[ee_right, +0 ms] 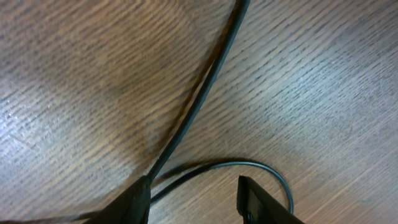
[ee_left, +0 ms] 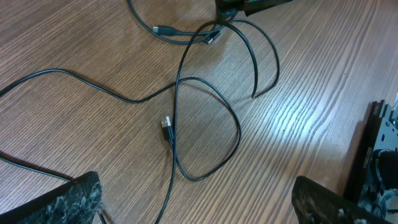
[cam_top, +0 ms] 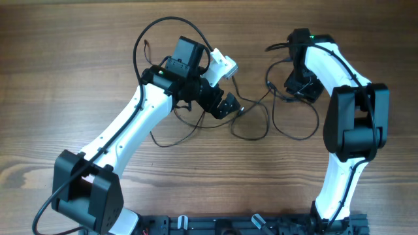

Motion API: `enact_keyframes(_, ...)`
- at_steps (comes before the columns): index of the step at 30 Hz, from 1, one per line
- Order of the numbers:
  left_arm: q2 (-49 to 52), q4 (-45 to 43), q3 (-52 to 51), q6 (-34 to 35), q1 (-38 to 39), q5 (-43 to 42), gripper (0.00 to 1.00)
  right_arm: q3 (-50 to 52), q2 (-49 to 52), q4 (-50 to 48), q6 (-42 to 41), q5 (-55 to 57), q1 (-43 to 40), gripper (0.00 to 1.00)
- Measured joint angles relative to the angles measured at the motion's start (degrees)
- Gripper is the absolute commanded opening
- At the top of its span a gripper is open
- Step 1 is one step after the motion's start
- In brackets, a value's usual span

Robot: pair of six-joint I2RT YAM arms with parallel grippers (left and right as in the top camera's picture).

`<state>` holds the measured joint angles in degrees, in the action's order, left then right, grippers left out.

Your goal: Untangle cables

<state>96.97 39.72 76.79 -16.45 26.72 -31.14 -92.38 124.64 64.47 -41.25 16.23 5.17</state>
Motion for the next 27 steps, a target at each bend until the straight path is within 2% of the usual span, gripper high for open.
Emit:
enact_keyframes(6, 0.0, 0.0, 0.0, 0.0, 0.0, 0.0, 1.00, 0.1, 0.0, -3.0, -1.4, 0.2, 0.0, 0.56)
enact_keyframes(21, 0.0, 0.2, 0.0, -0.4, 0.0, 0.0, 1.00, 2.1, 0.0, -5.4, -5.6, 1.0, 0.0, 0.54)
enact_keyframes(23, 0.0, 0.2, 0.0, -0.4, 0.0, 0.0, 1.00, 2.1, 0.0, -5.5, -5.7, 1.2, 0.0, 0.43)
enact_keyframes(24, 0.0, 0.2, 0.0, -0.4, 0.0, 0.0, 1.00, 2.3, 0.0, -5.5, -5.8, 1.4, 0.0, 0.19)
enact_keyframes(25, 0.0, 0.2, 0.0, -0.4, 0.0, 0.0, 1.00, 2.4, 0.0, -5.5, -6.0, 1.5, 0.0, 0.06)
enact_keyframes(27, 0.0, 0.2, 0.0, -0.4, 0.0, 0.0, 1.00, 3.0, 0.0, -5.6, -6.4, 1.7, 0.0, 0.04)
